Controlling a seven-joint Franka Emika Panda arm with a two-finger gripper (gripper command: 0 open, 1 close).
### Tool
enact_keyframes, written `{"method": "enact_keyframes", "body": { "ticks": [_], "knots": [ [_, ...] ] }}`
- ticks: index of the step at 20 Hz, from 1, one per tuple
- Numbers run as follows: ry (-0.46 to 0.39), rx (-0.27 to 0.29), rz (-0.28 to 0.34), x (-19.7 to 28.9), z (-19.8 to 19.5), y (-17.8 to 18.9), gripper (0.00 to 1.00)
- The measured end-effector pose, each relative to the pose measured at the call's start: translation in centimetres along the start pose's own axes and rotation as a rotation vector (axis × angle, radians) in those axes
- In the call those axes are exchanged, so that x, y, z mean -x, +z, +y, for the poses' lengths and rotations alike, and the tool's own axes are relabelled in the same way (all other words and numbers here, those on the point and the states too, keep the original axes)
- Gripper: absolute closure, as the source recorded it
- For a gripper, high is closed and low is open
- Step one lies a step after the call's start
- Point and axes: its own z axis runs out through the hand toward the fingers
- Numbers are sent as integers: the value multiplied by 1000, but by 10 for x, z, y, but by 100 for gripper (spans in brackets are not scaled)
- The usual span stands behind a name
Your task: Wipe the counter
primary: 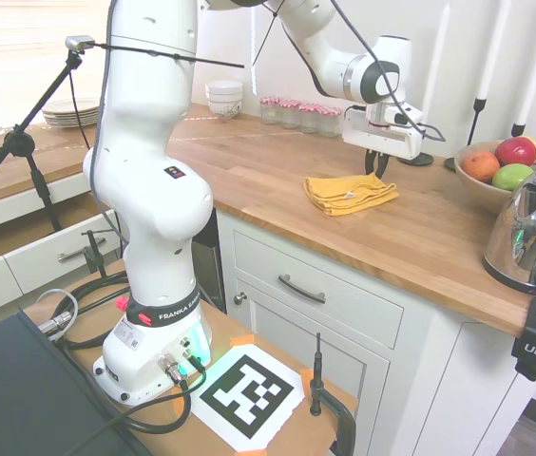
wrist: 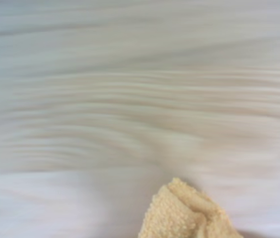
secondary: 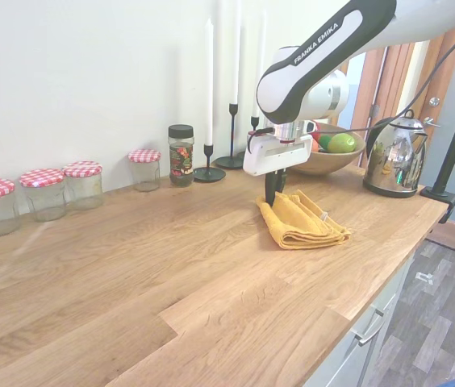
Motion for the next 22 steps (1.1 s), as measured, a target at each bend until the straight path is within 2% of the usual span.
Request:
{"method": "enact_keyframes", "body": {
  "ticks": [3,13,22],
  "knots": [
    [13,-9,-2,-17,23,0,100],
    [41,-25,-3,-42,56,0,100],
    [41,-25,-2,-46,61,0,100]
  ]
}}
